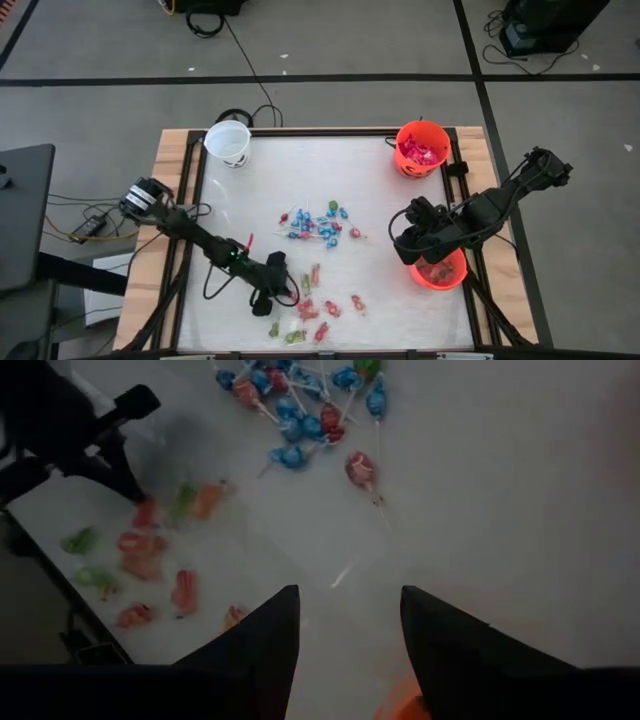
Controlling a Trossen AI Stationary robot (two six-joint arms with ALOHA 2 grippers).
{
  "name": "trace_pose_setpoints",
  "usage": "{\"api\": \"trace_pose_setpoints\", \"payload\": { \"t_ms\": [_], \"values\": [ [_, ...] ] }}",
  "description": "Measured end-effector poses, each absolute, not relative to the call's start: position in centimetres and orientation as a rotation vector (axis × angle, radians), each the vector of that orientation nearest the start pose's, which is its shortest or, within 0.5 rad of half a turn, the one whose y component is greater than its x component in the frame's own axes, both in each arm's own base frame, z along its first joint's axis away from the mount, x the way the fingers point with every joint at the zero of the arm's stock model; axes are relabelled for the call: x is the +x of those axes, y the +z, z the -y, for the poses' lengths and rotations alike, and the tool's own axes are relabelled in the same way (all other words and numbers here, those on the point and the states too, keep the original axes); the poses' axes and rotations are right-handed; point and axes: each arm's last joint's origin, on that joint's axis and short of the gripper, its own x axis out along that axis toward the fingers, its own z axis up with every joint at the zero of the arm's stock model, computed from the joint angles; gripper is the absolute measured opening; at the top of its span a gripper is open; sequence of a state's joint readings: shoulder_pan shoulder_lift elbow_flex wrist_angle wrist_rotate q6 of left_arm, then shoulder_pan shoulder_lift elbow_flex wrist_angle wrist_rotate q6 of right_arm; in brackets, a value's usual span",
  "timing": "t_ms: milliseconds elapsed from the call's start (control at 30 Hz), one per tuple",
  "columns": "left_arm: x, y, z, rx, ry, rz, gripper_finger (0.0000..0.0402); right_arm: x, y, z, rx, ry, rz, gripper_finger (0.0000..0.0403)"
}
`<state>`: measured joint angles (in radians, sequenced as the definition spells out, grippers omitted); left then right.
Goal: Sort candy by brand, put in halloween buckets
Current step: Put the red gummy into the bottom orange bucket
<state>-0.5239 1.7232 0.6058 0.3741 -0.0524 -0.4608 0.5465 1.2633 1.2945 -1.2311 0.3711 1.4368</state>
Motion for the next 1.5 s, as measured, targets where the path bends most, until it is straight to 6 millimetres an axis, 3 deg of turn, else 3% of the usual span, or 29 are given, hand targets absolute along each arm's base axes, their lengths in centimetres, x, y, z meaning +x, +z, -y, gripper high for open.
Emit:
{"api": "trace_pose_setpoints", "payload": {
  "t_ms": [100,233,433,700,833,1033,1500],
  "values": [
    [24.9,12.1,13.4,-0.213,-0.221,-0.801,0.0009,19.9,33.5,-10.8,0.767,-0.546,-0.895,0.0185],
    [25.0,16.1,12.1,-0.224,-0.153,-0.622,0.0004,21.8,33.5,-11.5,0.749,-0.44,-0.838,0.0185],
    [24.5,20.5,10.3,-0.234,-0.097,-0.422,0.0002,25.5,33.0,-12.0,0.763,-0.352,-0.725,0.0185],
    [25.0,24.7,10.2,-0.167,-0.088,-0.269,0.0002,30.5,32.2,-12.5,0.828,-0.25,-0.535,0.0185],
    [25.5,26.3,10.3,-0.149,-0.088,-0.22,0.0002,32.1,31.6,-12.6,0.863,-0.219,-0.487,0.0185],
    [25.7,27.7,10.3,-0.119,-0.069,-0.179,0.0002,32.6,31.6,-12.8,0.88,-0.207,-0.449,0.0185],
    [25.8,27.9,10.3,-0.124,-0.044,-0.157,0.0002,33.6,32.3,-11.6,0.894,-0.164,-0.382,0.0185]
  ]
}}
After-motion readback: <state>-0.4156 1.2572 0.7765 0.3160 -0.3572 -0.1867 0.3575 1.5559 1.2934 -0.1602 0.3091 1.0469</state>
